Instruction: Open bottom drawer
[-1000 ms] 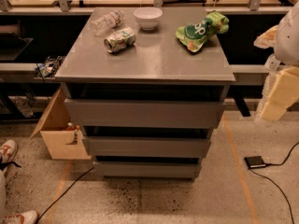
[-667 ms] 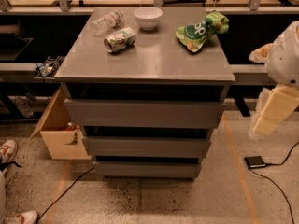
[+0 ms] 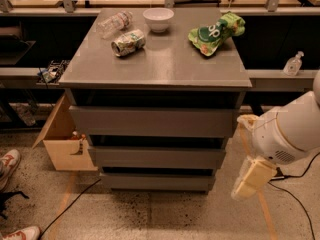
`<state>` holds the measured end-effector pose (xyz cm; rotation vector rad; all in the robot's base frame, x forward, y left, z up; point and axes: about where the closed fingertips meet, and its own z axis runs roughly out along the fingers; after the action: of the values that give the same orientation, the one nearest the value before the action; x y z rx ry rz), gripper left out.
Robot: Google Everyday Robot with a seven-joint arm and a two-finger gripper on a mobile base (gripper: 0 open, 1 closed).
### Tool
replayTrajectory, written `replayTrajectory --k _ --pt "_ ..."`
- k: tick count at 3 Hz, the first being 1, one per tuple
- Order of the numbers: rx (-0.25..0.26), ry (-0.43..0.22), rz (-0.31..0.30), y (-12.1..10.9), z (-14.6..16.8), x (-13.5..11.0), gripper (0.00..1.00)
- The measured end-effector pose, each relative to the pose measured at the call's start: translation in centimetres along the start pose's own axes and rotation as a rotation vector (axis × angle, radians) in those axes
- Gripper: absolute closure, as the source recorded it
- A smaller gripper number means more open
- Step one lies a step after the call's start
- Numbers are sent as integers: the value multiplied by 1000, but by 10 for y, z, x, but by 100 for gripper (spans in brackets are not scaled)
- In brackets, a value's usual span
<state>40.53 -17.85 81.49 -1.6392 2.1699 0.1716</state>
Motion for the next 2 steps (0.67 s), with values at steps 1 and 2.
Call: replayTrajectory --k 1,2 --pt "2 0 -2 -1 -2 -1 0" --pt "-12 -20 -31 2 16 0 0"
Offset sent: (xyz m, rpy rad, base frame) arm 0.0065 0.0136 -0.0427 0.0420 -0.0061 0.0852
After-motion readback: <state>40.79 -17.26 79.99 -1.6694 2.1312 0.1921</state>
